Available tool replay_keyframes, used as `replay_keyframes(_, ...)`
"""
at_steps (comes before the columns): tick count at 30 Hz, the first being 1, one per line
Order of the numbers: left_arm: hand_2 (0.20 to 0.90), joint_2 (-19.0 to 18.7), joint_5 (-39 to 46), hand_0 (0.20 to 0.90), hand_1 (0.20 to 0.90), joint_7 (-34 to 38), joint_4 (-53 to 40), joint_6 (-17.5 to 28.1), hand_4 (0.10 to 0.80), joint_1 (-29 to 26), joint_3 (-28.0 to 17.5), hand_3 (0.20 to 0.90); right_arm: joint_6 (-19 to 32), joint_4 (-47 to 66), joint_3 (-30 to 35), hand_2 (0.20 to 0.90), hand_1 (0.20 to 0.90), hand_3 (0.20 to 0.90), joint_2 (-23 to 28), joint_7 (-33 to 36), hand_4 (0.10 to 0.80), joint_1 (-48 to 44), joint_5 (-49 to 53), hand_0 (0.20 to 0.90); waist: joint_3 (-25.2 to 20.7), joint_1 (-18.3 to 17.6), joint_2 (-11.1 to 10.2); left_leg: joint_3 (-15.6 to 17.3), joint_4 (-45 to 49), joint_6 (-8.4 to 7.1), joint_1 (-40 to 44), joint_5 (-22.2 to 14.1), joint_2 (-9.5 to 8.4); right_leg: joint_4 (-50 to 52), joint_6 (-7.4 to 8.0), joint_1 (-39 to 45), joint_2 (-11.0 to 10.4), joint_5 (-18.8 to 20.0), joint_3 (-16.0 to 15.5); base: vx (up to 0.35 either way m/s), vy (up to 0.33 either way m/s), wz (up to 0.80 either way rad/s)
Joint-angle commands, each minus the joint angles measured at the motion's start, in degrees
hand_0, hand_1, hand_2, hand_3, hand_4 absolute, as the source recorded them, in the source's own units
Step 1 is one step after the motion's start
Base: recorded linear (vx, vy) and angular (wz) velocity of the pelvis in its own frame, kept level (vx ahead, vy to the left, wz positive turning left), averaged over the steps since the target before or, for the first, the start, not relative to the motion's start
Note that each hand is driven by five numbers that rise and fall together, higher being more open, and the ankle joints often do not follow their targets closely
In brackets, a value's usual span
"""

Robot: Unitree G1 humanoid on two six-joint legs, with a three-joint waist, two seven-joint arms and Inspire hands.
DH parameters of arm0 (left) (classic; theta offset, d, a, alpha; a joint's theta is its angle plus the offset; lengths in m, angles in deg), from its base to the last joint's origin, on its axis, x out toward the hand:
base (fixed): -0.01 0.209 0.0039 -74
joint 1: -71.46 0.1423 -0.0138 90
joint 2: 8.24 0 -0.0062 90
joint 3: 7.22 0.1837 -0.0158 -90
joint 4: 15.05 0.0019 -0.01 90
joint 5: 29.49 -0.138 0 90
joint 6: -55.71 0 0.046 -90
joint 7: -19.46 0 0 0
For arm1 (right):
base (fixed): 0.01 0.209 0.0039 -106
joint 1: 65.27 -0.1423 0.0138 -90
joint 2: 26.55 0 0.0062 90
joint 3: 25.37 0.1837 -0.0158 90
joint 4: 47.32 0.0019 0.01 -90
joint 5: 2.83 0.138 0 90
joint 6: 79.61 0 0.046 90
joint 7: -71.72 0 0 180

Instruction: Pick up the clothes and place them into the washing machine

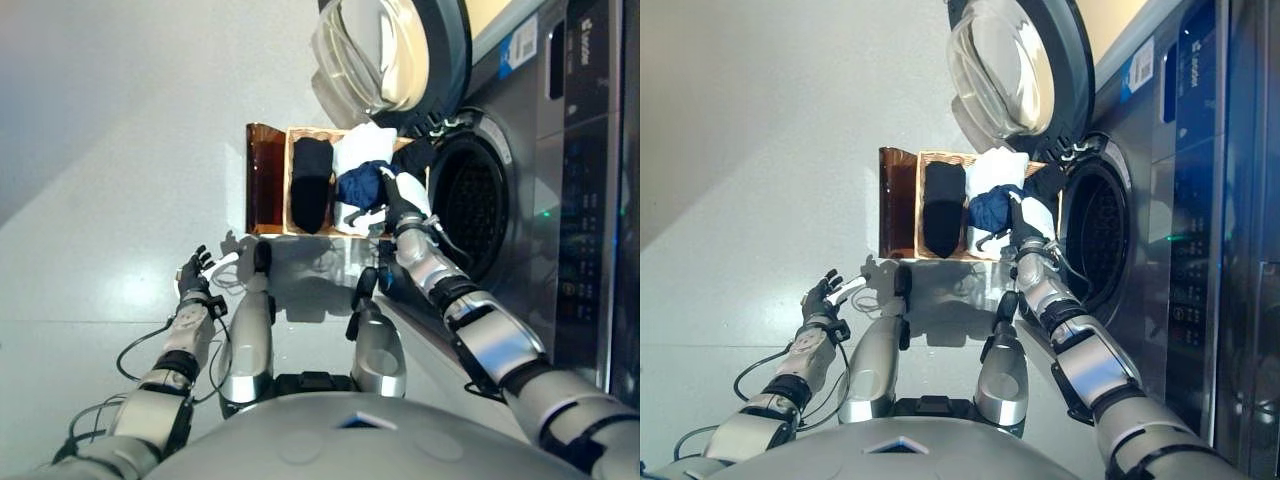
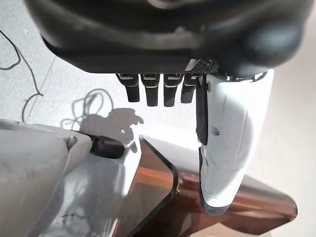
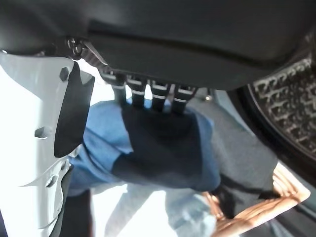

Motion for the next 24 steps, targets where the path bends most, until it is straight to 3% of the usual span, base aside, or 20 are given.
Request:
replay_keyframes(1, 0.9, -2.1, -0.7, 0.9, 0.9, 0.3, 1.0, 3.3, 0.8, -0.4, 1.6, 0.9, -0.9, -3.3, -1.9, 0.9, 0.9, 0.9, 0.2, -0.3, 0.8, -1.9, -1.3, 0.9, -2.0, 1.8, -0.1, 0.6, 6.7, -1.74, -1.7, -6.5, -1.06, 2.4, -0.25, -3.3, -3.5, 3.3, 1.7, 0.007, 0.0, 0.08)
replay_keyframes(10, 0.9, -2.9, 0.5, 0.9, 0.9, -0.8, -0.5, 3.7, 0.8, 0.1, 1.9, 0.9, -2.4, -10.2, -4.3, 0.9, 0.9, 0.9, 0.5, -2.9, 0.8, -6.7, -4.1, 0.9, -2.1, 3.8, 0.9, -0.1, 5.9, -1.68, -1.8, -6.0, -1.77, 1.7, -0.1, -2.6, -3.9, 3.5, 0.7, 0.002, 0.0, 0.04)
replay_keyframes(11, 0.9, -3.0, 0.5, 0.9, 0.9, -1.2, -1.0, 3.6, 0.8, 0.2, 2.0, 0.9, -2.7, -11.3, -4.3, 0.796, 0.796, 0.796, 0.6, -3.8, 0.725, -7.3, -4.2, 0.796, -2.1, 4.1, 1.1, -0.2, 5.8, -1.67, -1.8, -5.9, -1.78, 1.7, -0.08, -2.5, -4.0, 3.5, 0.5, 0.026, -0.009, 0.04)
replay_keyframes(12, 0.9, -3.2, 0.5, 0.9, 0.9, -1.7, -1.4, 3.6, 0.8, 0.5, 2.0, 0.9, -3.2, -12.9, -4.2, 0.543, 0.543, 0.543, 0.6, -5.1, 0.545, -7.7, -4.4, 0.543, -2.1, 4.4, 1.2, -0.3, 5.7, -1.68, -1.7, -5.9, -1.8, 1.6, -0.08, -2.3, -4.0, 3.4, 0.3, 0.027, -0.014, 0.08)
replay_keyframes(14, 0.9, -3.8, 0.4, 0.9, 0.9, -2.9, -2.2, 3.0, 0.8, 1.5, 2.1, 0.9, -4.1, -15.7, -4.2, 0.345, 0.345, 0.345, 0.9, -7.7, 0.404, -9.1, -4.9, 0.345, -2.2, 5.0, 1.5, -0.6, 5.6, -1.72, -1.5, -5.9, -1.87, 1.5, -0.18, -1.8, -4.0, 3.3, 0.0, 0.033, -0.016, 0.15)
replay_keyframes(15, 0.9, -4.0, 0.6, 0.9, 0.9, -3.4, -2.9, 2.9, 0.8, 1.9, 2.2, 0.9, -4.1, -15.9, -4.0, 0.2, 0.2, 0.2, 1.3, -7.8, 0.3, -9.5, -4.8, 0.2, -2.4, 5.1, 1.4, -0.6, 5.5, -1.66, -1.7, -5.7, -2.0, 1.4, -0.15, -2.0, -4.1, 3.4, 0.0, 0.027, -0.005, 0.16)
replay_keyframes(24, 0.9, -4.3, 0.8, 0.9, 0.9, -2.8, -2.5, 1.9, 0.8, 0.2, 0.4, 0.9, -3.5, -7.0, -3.8, 0.2, 0.2, 0.2, 3.0, -7.1, 0.3, -6.0, -4.0, 0.2, -1.8, 2.9, 0.0, 0.5, 5.5, -1.55, -1.6, -5.8, -1.35, 1.6, -0.39, -3.1, -3.5, 3.5, 1.5, 0.002, 0.0, 0.02)
